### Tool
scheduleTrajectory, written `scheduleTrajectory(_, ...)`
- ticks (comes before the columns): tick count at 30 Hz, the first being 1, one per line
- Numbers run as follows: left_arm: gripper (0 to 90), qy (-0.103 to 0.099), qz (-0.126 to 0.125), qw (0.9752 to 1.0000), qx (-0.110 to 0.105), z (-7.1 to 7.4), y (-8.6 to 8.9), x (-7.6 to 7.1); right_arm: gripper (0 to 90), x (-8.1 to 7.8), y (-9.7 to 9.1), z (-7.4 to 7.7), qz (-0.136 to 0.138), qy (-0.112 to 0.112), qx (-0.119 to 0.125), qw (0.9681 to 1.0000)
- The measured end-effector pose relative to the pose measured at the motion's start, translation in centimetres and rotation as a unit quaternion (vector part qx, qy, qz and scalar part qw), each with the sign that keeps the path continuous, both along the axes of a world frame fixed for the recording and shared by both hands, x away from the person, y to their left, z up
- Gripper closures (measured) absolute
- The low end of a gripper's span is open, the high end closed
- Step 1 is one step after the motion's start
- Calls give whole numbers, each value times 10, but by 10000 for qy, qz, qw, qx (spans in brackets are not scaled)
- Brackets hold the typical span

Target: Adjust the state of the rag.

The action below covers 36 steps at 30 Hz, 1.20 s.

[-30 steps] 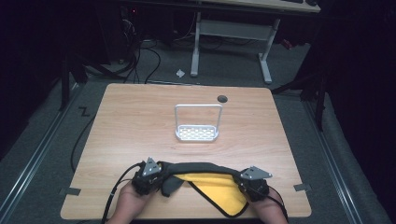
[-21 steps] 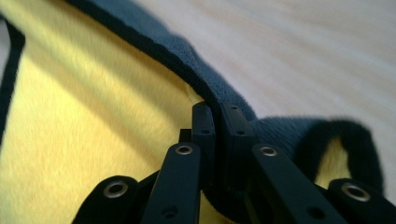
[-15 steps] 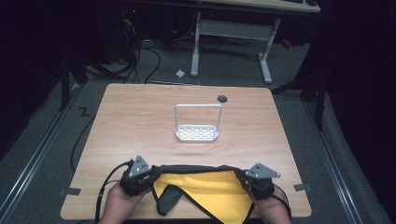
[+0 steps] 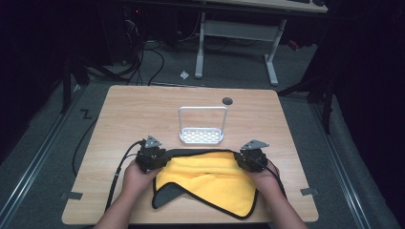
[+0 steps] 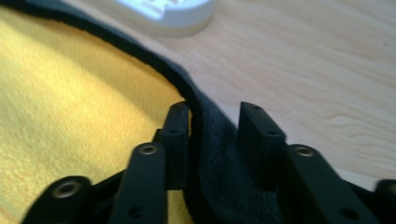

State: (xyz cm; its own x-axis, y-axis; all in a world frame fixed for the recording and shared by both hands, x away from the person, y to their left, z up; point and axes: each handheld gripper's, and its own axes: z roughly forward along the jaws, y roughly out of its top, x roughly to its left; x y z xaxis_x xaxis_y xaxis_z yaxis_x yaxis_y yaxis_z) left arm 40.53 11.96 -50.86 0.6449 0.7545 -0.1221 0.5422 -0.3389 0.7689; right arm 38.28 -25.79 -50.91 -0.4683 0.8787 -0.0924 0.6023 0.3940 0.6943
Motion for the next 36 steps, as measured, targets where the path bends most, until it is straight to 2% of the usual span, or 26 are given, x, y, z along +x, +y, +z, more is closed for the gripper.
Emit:
scheduleTrajectory(3, 493, -214, 58, 9995, -243, 14, 10, -11, 574, -8, -6, 18, -51, -277, 169, 9995)
scheduleTrajectory(5, 479, -304, 63, 9990, -325, 19, 17, -23, 572, -17, -11, 29, -65, -451, 271, 9986)
scheduleTrajectory(9, 478, -298, -11, 9994, -188, 12, 23, -46, 577, -39, -20, 35, -41, -581, 359, 9977)
scheduleTrajectory(11, 498, -257, -42, 9992, -298, 5, 28, -58, 587, -52, -24, 31, -19, -572, 402, 9975)
scheduleTrajectory(14, 589, 69, -170, 9994, -304, -5, 31, -67, 608, -74, -30, 21, -59, -520, 437, 9977)
scheduleTrajectory(17, 703, 259, -275, 9992, -149, -10, 28, -70, 646, -96, -35, 9, -16, -334, 564, 9978)
scheduleTrajectory(19, 752, 432, -300, 9983, -235, -14, 27, -70, 661, -107, -35, 4, 95, -217, 392, 9990)
scheduleTrajectory(20, 775, 500, -303, 9979, -268, -16, 26, -70, 666, -111, -36, 3, 128, -177, 404, 9989)
scheduleTrajectory(22, 803, 511, -341, 9978, -238, -18, 24, -69, 707, -119, -37, 0, 223, -66, 451, 9987)
scheduleTrajectory(26, 881, 540, -416, 9975, -196, -20, 19, -69, 900, -126, -33, -8, 424, 185, 206, 9987)
scheduleTrajectory(30, 899, 451, -558, 9974, -75, -22, 13, -70, 900, -123, -27, -10, 523, 287, 98, 9982)
scheduleTrajectory(34, 899, 373, -608, 9975, 1, -22, 13, -72, 900, -122, -28, -10, 446, 316, 65, 9985)
scheduleTrajectory(36, 899, 385, -605, 9974, -13, -22, 14, -72, 900, -121, -31, -9, 306, 309, -14, 9991)
